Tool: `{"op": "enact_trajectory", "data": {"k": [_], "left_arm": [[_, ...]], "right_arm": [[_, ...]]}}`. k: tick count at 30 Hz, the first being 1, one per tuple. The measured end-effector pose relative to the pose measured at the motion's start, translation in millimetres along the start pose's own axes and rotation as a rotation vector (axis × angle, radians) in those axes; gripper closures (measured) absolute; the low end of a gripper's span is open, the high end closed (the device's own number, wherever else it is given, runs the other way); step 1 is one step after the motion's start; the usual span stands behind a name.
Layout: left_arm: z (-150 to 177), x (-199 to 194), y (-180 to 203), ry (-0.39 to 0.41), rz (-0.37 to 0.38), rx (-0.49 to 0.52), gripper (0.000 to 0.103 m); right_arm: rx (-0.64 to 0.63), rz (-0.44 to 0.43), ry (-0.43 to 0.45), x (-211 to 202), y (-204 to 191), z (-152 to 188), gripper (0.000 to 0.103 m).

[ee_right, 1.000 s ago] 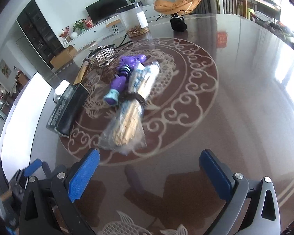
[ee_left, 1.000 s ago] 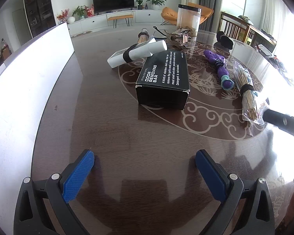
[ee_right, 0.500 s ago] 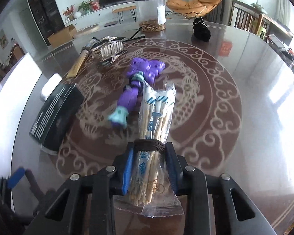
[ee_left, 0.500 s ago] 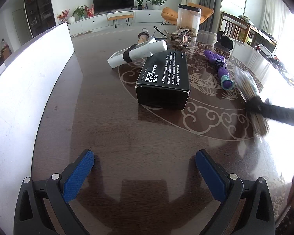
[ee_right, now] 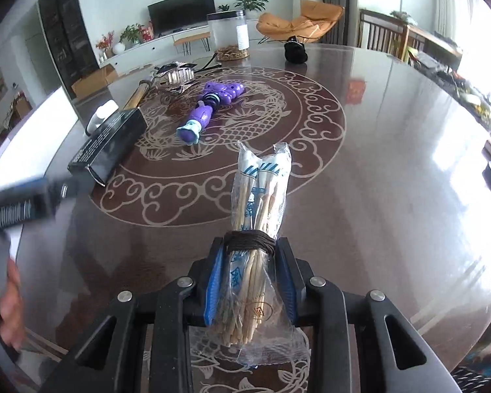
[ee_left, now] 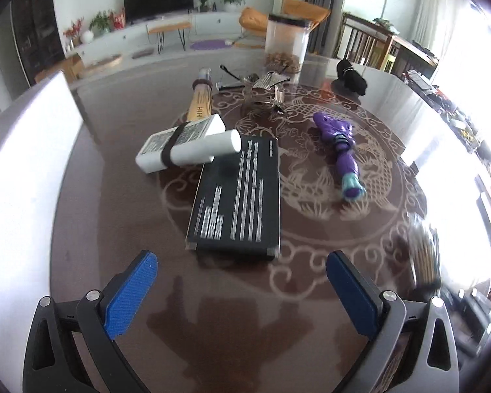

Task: Organize objects
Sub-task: 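Grasp the bag of wooden sticks with the right tool, then grasp the black odor removing bar box with the left tool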

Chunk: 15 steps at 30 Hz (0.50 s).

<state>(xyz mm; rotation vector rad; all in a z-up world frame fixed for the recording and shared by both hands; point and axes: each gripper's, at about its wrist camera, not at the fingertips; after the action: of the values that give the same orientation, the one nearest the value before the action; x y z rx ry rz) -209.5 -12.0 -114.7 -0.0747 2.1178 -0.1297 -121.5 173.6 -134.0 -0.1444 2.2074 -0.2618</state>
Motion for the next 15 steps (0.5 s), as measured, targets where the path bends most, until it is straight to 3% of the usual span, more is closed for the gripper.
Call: {"op": "enact_trajectory", "data": {"k": [2,5,9,10,11,12,13,15], "left_arm": [[-16,15,1,-0.034,0.004,-0.010,0.000],[-28,31,7,-0.053,-0.062,0.015,0.000],[-36,50,14,-0.076,-0.085,0.035,0.000],[-36,51,14,-0.068,-0.092,0.039,0.005],[-35,51,14,-0.054,-0.091,0.040,0.022],[-34,50,14,-0.039,-0.069,0.035,0.028],[-33,47,15,-0.027,-0.057,0.036,0.040],[-25,40,20,-0.007,-0.066,0.063,0.045]], "right_arm": [[-0.010,-0.003,-0.001,0,-1,0,0.071],[0.012,-0.028,0.007,-1,3,1,0.071],[0.010,-0.024,0.008,0,3,1,0.071],[0.007,-0.021,0.007,-1,2,2,0.071],[0.006,-0.021,0.007,0,2,1,0.071],[0.006,-0.022,0.007,0,2,1,0.071],[0.007,-0.023,0.008,-1,2,2,0.071],[0.005,-0.021,0.007,-1,2,2,0.071]]}}
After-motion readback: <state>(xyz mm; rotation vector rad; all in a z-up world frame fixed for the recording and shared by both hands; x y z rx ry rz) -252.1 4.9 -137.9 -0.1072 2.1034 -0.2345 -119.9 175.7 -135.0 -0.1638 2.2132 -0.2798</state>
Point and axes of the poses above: each gripper's, at about its wrist camera, not at the fingertips, and x roughly the way its jaws point, y to its right, z to its underside, and after that the axes turned 13 degrees about -z, right-handed
